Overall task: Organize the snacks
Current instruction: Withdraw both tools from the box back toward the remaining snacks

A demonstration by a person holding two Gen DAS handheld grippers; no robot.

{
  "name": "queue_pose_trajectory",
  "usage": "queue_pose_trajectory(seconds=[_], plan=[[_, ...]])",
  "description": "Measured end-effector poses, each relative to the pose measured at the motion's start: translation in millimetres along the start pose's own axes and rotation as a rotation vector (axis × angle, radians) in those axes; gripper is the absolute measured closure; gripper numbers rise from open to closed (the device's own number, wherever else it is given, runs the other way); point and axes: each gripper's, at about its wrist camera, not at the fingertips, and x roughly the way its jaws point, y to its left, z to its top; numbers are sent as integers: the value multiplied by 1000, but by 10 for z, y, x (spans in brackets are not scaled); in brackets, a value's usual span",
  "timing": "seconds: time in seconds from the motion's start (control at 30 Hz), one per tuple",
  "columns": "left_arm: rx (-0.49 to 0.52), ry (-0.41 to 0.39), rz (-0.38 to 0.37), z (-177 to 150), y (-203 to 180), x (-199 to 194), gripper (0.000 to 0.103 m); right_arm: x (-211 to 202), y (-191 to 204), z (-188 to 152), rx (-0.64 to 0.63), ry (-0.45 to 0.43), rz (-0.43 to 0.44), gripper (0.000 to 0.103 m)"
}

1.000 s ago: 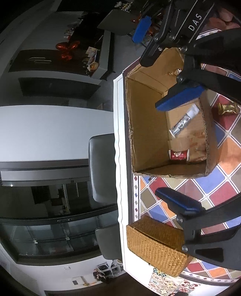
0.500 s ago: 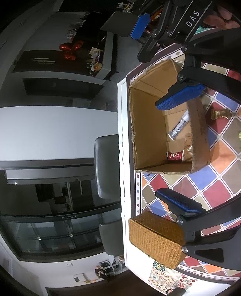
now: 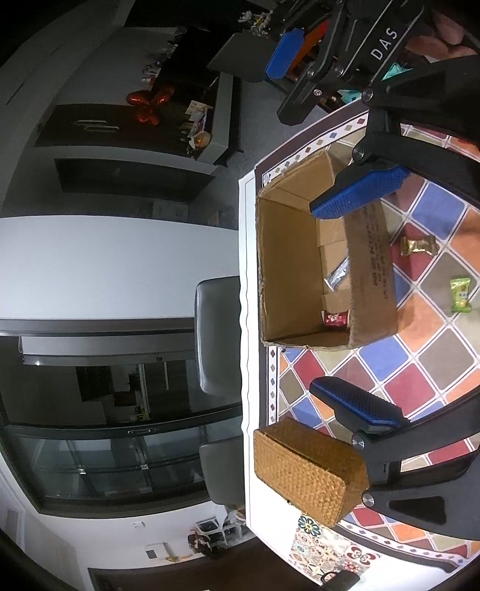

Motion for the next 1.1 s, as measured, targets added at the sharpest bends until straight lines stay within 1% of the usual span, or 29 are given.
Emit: queue_pose_trajectory(seconds=[0.37, 0.47, 0.6, 0.7, 0.8, 0.93, 1.1], plan=[[-8, -12, 1, -184, -36, -294, 14, -338, -22, -130, -2, -13, -7, 29], [-6, -19, 7, -232, -57, -393, 12, -415, -36, -167, -2, -16, -13, 29], [-11, -38, 23, -294, -95, -502, 6, -534, -69, -238, 2, -23, -27, 22], [-10, -41, 28, -351, -132, -565, 4, -617, -85, -295, -3, -25, -33, 21], [-4, -45, 40, -417, -184, -636, 0, -694, -118, -337, -5, -30, -39, 17], [-2, -41, 46, -489, -217, -708, 0, -792, -163, -400, -7, -40, -54, 13], [-4, -29, 47, -617, -264, -771, 0, -902, -202, -478, -5, -41, -62, 11]])
